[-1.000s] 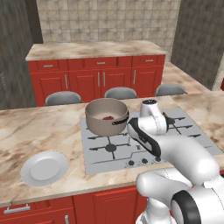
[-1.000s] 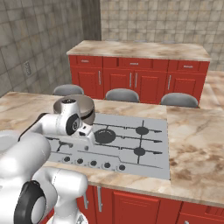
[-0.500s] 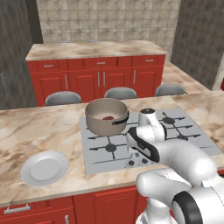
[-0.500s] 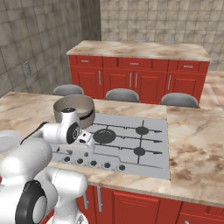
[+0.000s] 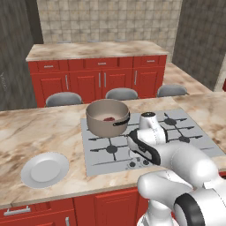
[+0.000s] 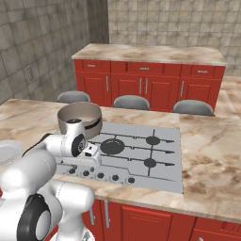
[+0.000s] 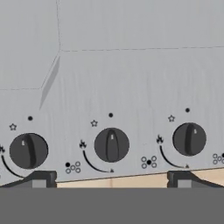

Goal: Retrieve the frozen meat and place it in the pot on a burner. Then turn the burner on.

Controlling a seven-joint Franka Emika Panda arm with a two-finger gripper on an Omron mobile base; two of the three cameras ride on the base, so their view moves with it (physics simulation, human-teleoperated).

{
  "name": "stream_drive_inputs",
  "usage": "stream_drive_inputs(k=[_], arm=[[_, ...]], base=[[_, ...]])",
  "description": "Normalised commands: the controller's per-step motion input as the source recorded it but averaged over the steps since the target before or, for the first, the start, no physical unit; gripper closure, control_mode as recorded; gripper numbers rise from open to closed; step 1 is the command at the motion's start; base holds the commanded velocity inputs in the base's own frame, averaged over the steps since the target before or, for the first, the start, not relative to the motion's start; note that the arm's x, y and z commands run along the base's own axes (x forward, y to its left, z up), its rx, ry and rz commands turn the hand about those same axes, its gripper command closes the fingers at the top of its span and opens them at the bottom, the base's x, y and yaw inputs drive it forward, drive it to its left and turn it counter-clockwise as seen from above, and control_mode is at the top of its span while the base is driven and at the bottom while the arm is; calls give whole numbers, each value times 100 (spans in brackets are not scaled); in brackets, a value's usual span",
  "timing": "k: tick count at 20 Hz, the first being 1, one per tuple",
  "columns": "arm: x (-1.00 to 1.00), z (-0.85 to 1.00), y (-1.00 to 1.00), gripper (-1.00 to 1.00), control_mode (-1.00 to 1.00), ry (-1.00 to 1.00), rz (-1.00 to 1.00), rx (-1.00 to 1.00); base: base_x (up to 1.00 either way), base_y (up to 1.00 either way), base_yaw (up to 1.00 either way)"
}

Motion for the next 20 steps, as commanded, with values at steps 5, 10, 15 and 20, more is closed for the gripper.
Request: stream_drive_inputs(k=[5, 10, 15, 20], arm=[[1, -21, -22, -100, -100, 0, 0, 0], [0, -44, -4, -100, -100, -6, 0, 0], [0, -35, 7, -100, -100, -6, 0, 0], [-9, -28, 3, -100, -100, 0, 0, 0]], base=[[0, 0, 0], [0, 0, 0], [0, 0, 0], [0, 0, 0]])
